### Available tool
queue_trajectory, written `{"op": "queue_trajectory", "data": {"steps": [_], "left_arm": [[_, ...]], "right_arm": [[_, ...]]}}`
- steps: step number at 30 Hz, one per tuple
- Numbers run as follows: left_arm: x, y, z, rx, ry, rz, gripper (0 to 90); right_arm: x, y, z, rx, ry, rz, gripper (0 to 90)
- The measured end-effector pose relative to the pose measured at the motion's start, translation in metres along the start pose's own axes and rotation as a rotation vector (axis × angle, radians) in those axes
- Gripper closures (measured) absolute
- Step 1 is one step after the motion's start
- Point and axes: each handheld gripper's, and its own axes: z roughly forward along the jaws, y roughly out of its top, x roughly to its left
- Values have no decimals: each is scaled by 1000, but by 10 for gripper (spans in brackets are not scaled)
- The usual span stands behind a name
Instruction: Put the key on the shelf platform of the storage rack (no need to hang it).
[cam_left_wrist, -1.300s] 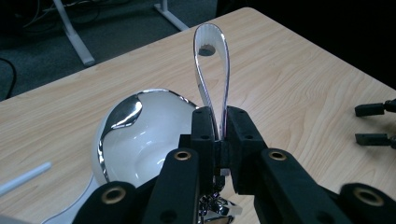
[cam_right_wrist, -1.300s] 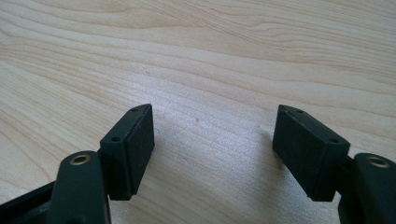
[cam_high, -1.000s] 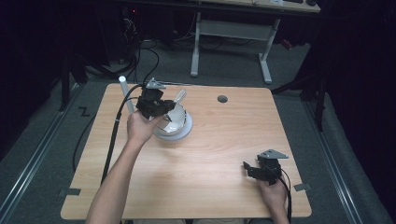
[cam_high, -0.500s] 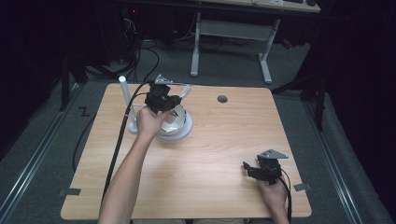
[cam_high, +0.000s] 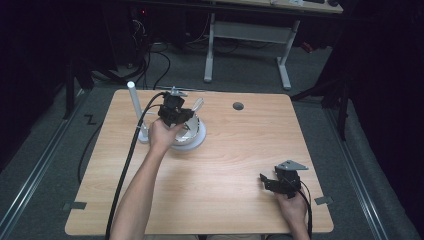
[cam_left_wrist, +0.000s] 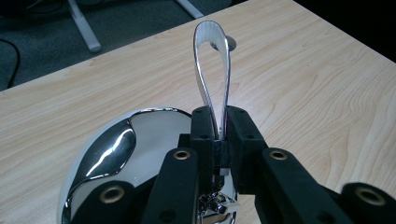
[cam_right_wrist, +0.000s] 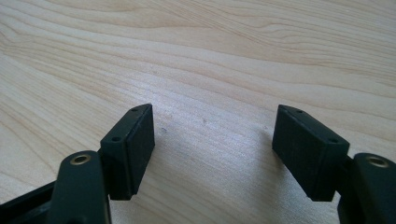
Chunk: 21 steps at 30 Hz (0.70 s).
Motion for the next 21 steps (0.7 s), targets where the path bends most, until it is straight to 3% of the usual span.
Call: {"op": "queue_trajectory", "data": {"steps": [12,21], "left_arm": [[6,-17,1,5,20,-16,814],[10,-31,6,37,24,-35,812]], "right_arm": [[0,0,0,0,1,-1,300],[0,0,0,0,2,-2,299]]}}
